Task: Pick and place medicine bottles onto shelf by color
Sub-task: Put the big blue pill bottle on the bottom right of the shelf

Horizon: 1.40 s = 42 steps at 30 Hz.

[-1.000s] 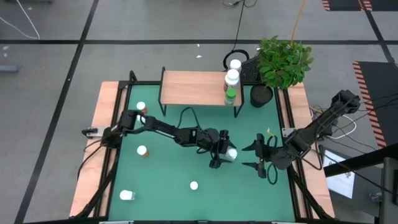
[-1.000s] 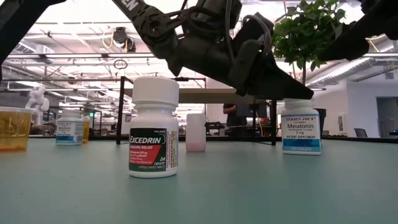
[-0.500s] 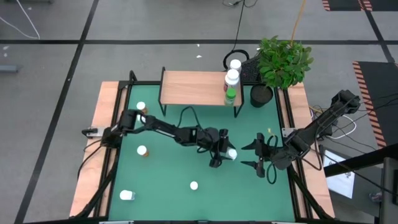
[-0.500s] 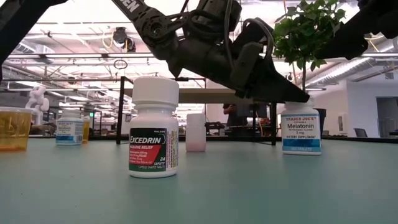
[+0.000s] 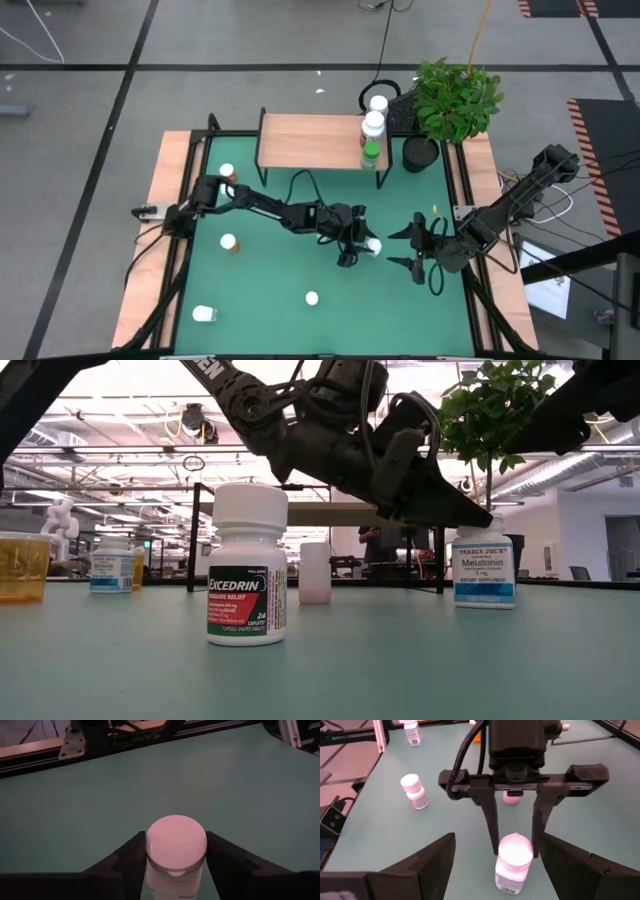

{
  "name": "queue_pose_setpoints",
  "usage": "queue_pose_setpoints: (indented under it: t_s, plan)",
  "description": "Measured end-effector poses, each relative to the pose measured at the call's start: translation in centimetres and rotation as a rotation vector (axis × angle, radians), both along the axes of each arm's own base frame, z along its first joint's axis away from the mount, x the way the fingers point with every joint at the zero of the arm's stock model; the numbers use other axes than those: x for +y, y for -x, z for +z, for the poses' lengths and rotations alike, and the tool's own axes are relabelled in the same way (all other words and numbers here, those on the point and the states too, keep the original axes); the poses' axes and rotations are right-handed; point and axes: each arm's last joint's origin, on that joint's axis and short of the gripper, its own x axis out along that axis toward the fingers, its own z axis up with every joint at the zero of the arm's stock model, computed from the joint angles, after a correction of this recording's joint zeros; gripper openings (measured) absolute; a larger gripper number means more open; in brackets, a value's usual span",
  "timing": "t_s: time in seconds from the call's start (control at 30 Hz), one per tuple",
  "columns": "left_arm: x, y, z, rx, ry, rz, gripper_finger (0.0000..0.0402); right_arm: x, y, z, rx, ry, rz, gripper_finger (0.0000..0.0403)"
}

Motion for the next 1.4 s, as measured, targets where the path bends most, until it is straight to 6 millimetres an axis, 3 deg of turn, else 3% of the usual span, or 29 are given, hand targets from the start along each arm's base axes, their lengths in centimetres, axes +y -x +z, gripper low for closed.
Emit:
queue_pose_setpoints:
  t_s: [0.73, 0.93, 1.1, 1.4]
  plan:
    - [0.4, 3.4, 8.5, 0.044, -0.043, 0.082, 0.0184, -0.1, 0.0, 0.0, -0.007, 0.010, -0.022, 0.0276]
    - [0.6, 3.6, 8.3, 0.077, -0.071, 0.119, 0.0184, -0.1, 0.0, 0.0, -0.007, 0.019, -0.017, 0.0276]
    - [2.3, 4.8, 10.1, 0.095, -0.110, 0.208, 0.0184, -0.1, 0.0, 0.0, -0.005, 0.014, -0.019, 0.0276]
    - [7.9, 9.5, 17.6, -0.025, -0.162, 0.362, 0.0184, -0.1, 0.0, 0.0, -0.008, 0.008, -0.024, 0.0276]
